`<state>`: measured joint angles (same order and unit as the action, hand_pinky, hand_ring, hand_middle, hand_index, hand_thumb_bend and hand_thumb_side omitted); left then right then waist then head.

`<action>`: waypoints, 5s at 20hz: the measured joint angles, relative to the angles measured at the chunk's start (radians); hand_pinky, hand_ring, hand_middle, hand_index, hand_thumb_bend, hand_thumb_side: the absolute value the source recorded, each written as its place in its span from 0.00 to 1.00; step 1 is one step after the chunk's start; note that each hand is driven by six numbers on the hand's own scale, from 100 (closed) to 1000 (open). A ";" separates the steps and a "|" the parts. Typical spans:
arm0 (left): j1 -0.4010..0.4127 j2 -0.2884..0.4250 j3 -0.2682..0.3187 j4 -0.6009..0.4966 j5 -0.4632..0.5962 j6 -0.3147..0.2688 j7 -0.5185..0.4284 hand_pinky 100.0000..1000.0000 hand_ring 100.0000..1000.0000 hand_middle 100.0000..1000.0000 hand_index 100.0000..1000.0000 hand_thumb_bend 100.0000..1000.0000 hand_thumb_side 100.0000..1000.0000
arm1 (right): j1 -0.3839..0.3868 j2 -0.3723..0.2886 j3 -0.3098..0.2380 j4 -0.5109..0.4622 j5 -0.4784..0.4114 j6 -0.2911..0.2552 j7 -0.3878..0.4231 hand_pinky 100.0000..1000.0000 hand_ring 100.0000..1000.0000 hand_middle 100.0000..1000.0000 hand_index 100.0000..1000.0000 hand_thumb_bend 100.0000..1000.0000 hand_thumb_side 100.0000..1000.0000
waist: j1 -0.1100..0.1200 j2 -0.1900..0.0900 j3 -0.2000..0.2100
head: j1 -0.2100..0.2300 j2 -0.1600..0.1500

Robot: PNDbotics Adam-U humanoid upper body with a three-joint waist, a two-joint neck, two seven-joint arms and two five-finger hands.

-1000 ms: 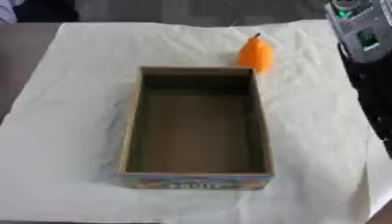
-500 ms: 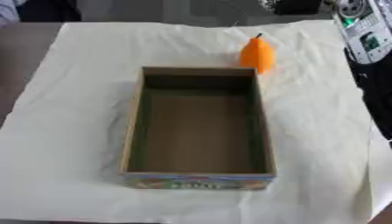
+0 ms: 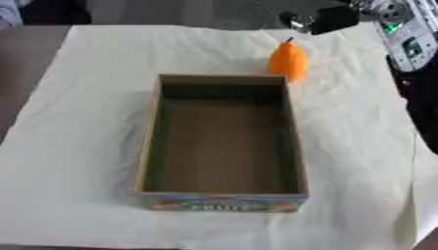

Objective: Pick up objects on the table and place them in the box.

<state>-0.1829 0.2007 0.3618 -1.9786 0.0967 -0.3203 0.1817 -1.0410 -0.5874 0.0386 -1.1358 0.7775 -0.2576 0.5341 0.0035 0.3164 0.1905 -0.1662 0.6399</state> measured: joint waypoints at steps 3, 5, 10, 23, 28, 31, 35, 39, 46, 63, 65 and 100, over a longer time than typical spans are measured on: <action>0.002 0.000 0.000 0.000 0.000 0.000 0.000 0.35 0.49 0.63 0.69 0.00 0.74 | -0.012 0.000 -0.001 0.045 0.028 0.005 0.032 0.94 1.00 0.89 1.00 0.41 0.65 | 0.000 0.000 0.000 | 0.000 0.000; 0.004 0.000 0.000 0.000 0.000 0.000 0.000 0.35 0.49 0.63 0.69 0.00 0.74 | -0.020 0.000 -0.006 0.073 0.050 0.005 0.062 0.94 1.00 0.89 1.00 0.42 0.64 | 0.000 0.000 0.000 | 0.000 0.000; 0.006 -0.008 0.000 0.000 0.000 0.002 -0.003 0.35 0.49 0.63 0.69 0.00 0.74 | -0.038 0.003 -0.009 0.122 0.103 0.008 0.108 0.95 1.00 0.93 1.00 0.46 0.64 | 0.000 0.001 0.000 | 0.000 -0.001; 0.006 -0.009 0.000 0.000 0.000 0.004 -0.005 0.35 0.49 0.62 0.68 0.00 0.74 | -0.059 0.021 0.002 0.201 0.155 -0.010 0.184 0.92 1.00 0.94 1.00 0.52 0.63 | -0.002 0.009 0.007 | 0.000 -0.001; 0.006 -0.011 0.000 0.000 0.000 0.004 -0.005 0.35 0.49 0.62 0.68 0.00 0.74 | -0.059 0.031 0.012 0.228 0.209 -0.012 0.176 0.91 1.00 0.93 1.00 0.51 0.61 | -0.001 0.010 0.010 | 0.000 -0.003; 0.006 -0.016 0.000 0.000 0.000 0.004 -0.006 0.35 0.49 0.62 0.68 0.00 0.74 | -0.059 0.038 0.017 0.250 0.244 -0.015 0.166 0.90 1.00 0.91 1.00 0.51 0.61 | -0.001 0.011 0.012 | 0.000 -0.006; 0.007 -0.017 0.000 0.000 0.001 0.005 -0.006 0.35 0.49 0.62 0.68 0.00 0.74 | -0.058 0.045 0.021 0.273 0.280 -0.018 0.147 0.88 1.00 0.86 1.00 0.49 0.61 | -0.001 0.014 0.013 | 0.000 -0.009; 0.007 -0.017 0.000 0.000 0.001 0.006 -0.007 0.35 0.49 0.62 0.68 0.00 0.74 | -0.057 0.052 0.025 0.293 0.313 -0.015 0.118 0.86 1.00 0.83 1.00 0.44 0.59 | -0.001 0.015 0.013 | 0.000 -0.009; 0.007 -0.017 0.000 0.000 0.002 0.009 -0.009 0.35 0.49 0.62 0.68 0.00 0.74 | -0.054 0.065 0.036 0.309 0.370 0.004 0.024 0.79 1.00 0.67 0.82 0.10 0.31 | -0.001 0.015 0.015 | -0.003 -0.009; 0.007 -0.017 0.000 0.000 0.007 0.012 -0.010 0.35 0.49 0.62 0.68 0.00 0.74 | -0.032 0.060 0.030 0.204 0.201 0.079 -0.143 0.73 1.00 0.50 0.62 0.00 0.05 | -0.002 0.015 0.008 | -0.003 -0.009; 0.007 -0.017 0.000 0.000 0.007 0.013 -0.009 0.35 0.49 0.62 0.68 0.00 0.74 | -0.032 0.059 0.029 0.186 0.176 0.092 -0.151 0.73 1.00 0.52 0.61 0.00 0.09 | -0.002 0.014 0.008 | -0.002 -0.009; 0.005 -0.017 0.001 0.000 0.007 0.020 -0.006 0.35 0.49 0.62 0.68 0.00 0.74 | 0.241 -0.132 0.124 -0.532 -0.185 0.321 -0.136 0.71 1.00 0.49 0.52 0.00 0.12 | -0.018 0.007 -0.002 | 0.008 -0.009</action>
<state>-0.1778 0.1841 0.3623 -1.9787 0.1042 -0.3006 0.1758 -0.7998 -0.7194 0.1630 -1.6680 0.5921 0.0631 0.3981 -0.0149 0.3233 0.1884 -0.1579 0.6309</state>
